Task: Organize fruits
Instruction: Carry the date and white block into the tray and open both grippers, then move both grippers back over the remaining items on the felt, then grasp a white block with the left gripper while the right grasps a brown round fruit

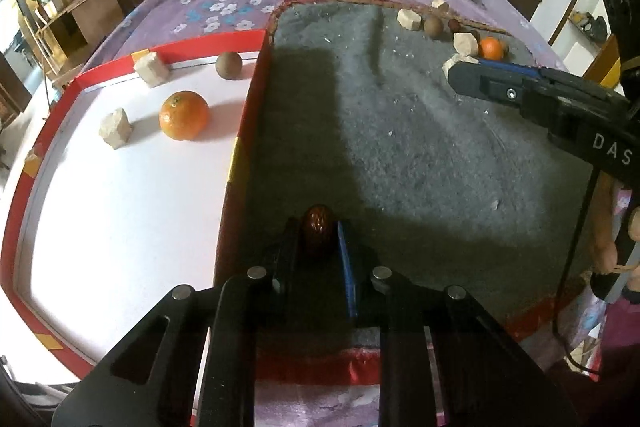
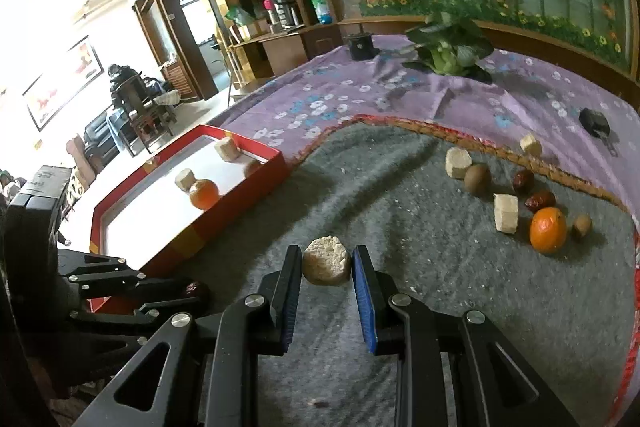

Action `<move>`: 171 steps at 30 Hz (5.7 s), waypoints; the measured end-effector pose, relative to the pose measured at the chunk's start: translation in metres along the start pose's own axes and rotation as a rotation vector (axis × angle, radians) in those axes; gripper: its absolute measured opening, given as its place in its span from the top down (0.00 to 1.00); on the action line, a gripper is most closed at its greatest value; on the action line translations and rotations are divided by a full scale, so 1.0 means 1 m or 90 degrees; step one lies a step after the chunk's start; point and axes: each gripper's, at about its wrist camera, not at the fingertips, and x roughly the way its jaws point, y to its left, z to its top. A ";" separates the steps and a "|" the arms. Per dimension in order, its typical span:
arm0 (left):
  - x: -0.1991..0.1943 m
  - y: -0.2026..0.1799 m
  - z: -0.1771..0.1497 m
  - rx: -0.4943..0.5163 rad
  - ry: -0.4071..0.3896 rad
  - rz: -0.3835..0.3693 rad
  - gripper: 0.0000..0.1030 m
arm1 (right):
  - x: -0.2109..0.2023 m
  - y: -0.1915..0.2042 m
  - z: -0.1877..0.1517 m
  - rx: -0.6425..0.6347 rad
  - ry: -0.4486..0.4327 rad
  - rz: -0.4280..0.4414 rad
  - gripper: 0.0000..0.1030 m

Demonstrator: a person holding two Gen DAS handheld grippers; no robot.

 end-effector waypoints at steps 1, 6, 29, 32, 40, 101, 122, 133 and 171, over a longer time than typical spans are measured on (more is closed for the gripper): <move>-0.001 0.000 -0.001 -0.005 -0.004 -0.004 0.83 | 0.000 0.003 0.001 -0.002 -0.002 0.001 0.76; -0.024 0.009 0.000 -0.033 -0.047 -0.021 0.83 | 0.000 0.017 0.006 -0.005 -0.001 0.028 0.76; -0.024 0.125 0.008 -0.208 -0.082 0.078 0.83 | 0.094 0.131 0.045 -0.116 0.085 0.129 0.76; -0.018 0.129 0.005 -0.220 -0.073 0.084 0.83 | 0.107 0.135 0.042 -0.128 0.104 0.123 0.76; -0.013 0.132 0.000 -0.242 -0.065 0.085 0.77 | 0.121 0.139 0.040 -0.150 0.107 0.102 0.72; 0.071 -0.076 0.180 -0.139 -0.036 -0.042 0.47 | -0.047 -0.127 -0.012 0.137 -0.047 -0.121 0.52; 0.117 -0.086 0.211 -0.152 0.006 -0.016 0.63 | -0.035 -0.132 -0.015 0.136 -0.034 -0.090 0.52; 0.090 -0.062 0.194 -0.171 -0.026 -0.042 0.77 | -0.032 -0.117 0.008 0.095 -0.034 -0.065 0.53; 0.024 -0.025 0.114 -0.162 -0.092 0.030 0.77 | 0.010 -0.060 0.045 -0.039 -0.010 -0.070 0.79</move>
